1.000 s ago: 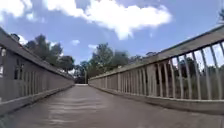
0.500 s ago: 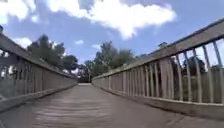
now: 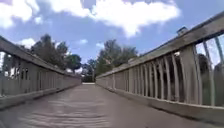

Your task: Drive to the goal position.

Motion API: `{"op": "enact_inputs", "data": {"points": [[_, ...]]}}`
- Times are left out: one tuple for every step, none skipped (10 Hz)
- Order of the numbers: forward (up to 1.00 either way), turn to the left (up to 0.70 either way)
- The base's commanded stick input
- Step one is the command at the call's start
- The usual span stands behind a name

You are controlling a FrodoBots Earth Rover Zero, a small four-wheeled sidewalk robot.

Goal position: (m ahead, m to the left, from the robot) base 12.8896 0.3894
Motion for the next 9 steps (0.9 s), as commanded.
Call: {"op": "enact_inputs", "data": {"points": [[1.0,0.0],[1.0,0.0],[1.0,0.21],[1.0,0.4],[1.0,0.09],[1.0,0.0],[1.0,0.0],[1.0,0.0],[1.0,0.0]]}}
